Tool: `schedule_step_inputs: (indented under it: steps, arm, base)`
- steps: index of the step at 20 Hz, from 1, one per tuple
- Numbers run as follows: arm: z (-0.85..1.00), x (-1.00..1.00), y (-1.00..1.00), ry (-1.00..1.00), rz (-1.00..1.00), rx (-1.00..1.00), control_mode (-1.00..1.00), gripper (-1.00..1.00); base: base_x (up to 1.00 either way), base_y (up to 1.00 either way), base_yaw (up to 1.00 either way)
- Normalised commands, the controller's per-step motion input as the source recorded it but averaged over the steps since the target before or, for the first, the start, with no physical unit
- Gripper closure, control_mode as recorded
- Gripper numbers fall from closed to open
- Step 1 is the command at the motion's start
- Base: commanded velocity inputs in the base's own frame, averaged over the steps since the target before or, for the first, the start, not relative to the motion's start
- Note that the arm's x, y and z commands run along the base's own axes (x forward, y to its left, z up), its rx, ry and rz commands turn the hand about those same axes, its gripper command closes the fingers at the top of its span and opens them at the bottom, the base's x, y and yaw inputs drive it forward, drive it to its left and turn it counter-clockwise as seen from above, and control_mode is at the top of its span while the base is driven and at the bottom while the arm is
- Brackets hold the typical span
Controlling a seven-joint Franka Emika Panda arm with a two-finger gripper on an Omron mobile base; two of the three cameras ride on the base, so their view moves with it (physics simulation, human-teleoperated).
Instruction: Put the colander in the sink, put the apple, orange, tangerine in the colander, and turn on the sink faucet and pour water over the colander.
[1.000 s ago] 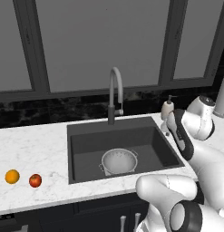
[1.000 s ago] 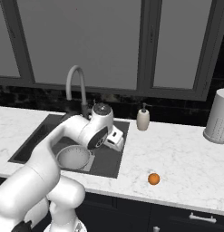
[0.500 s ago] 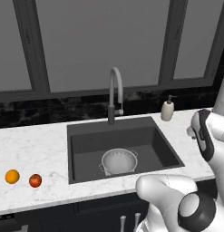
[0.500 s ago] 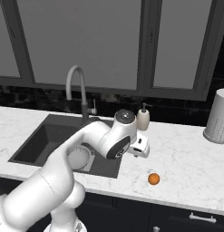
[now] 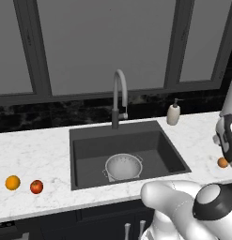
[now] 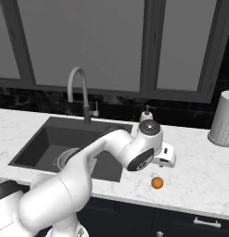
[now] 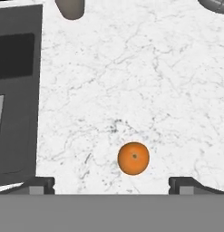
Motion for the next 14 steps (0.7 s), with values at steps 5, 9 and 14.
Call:
schedule_step_inputs:
  steps: [5,9,14]
  arm:
    - [-0.07,0.0,-0.33,0.04,0.0,-0.06,-1.0,-1.0]
    - [-0.26,0.0,-0.05,0.11,0.0,-0.07,-1.0,-1.0]
    - [-0.38,0.0,0.0,0.16,0.0,-0.05,-1.0,-1.0]
  base:
    - [0.0,0.0,0.0]
    - [0.0,0.0,0.0]
    - [0.0,0.0,0.0]
